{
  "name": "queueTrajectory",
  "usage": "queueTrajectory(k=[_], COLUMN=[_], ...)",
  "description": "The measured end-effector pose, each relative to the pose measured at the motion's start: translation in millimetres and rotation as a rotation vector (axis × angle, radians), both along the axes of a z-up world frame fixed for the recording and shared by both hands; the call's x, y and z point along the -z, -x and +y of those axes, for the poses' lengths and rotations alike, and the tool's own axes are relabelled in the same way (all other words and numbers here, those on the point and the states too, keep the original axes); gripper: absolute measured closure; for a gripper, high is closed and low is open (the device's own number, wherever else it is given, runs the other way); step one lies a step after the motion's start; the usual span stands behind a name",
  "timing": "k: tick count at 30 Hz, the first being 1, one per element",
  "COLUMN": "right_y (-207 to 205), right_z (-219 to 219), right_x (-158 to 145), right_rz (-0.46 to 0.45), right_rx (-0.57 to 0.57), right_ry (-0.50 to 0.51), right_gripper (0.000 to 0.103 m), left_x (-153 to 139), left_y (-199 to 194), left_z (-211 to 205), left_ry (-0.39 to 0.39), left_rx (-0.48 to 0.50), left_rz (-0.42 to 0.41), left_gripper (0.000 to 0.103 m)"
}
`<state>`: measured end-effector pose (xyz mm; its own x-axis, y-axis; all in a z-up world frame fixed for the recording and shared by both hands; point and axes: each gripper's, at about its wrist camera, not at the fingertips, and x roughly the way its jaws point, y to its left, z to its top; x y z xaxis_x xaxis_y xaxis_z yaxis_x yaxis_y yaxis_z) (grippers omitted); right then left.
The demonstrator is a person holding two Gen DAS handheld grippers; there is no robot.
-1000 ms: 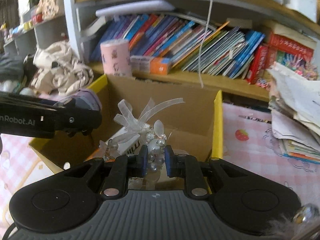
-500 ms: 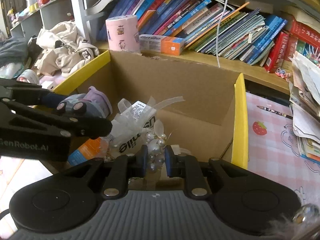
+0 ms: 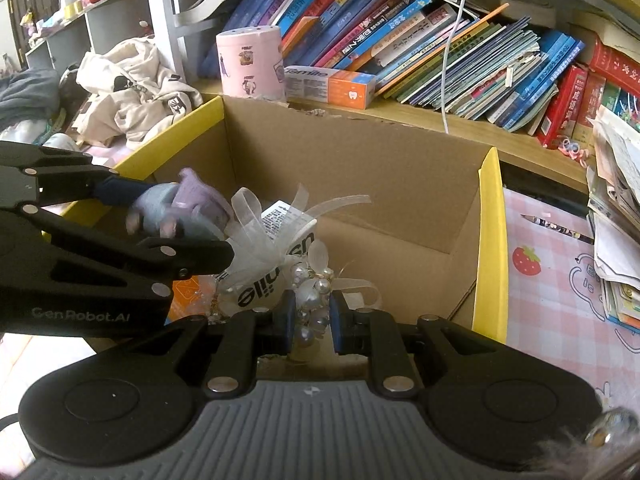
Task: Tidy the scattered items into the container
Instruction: 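Open the left tool dropping the truck while the right tool releases the ornament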
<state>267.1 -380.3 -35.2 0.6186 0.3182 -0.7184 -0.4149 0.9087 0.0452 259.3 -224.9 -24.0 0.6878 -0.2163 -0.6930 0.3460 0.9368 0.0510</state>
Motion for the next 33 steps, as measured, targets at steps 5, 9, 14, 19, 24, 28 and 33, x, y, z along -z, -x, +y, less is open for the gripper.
queueTrajectory(k=[5, 9, 14, 19, 24, 28, 33], right_y=[1, 3, 0, 0, 2, 3, 8], right_z=[0, 2, 0, 0, 5, 5, 4], right_x=[0, -1, 0, 0, -6, -13, -20], right_rz=[-0.001, -0.001, 0.006, 0.044, 0.03, -0.001, -0.032], right_rx=[0.002, 0.007, 0.006, 0.022, 0.021, 0.034, 0.036], right_ry=[-0.002, -0.001, -0.004, -0.058, -0.076, -0.075, -0.072], right_gripper=[0.086, 0.086, 0.086, 0.084, 0.069, 0.05, 0.043], left_x=[-2, -6, -15, -27, -35, -38, -39], left_y=[2, 5, 12, 23, 29, 33, 40], left_z=[1, 3, 7, 11, 18, 23, 27], left_ry=[-0.021, -0.012, 0.037, 0.091, 0.119, 0.124, 0.124], left_rx=[0.0, -0.014, -0.008, 0.001, -0.028, -0.057, -0.077], left_rz=[-0.023, -0.04, -0.062, -0.101, -0.127, -0.131, -0.134], left_gripper=[0.029, 0.023, 0.019, 0.012, 0.01, 0.01, 0.009])
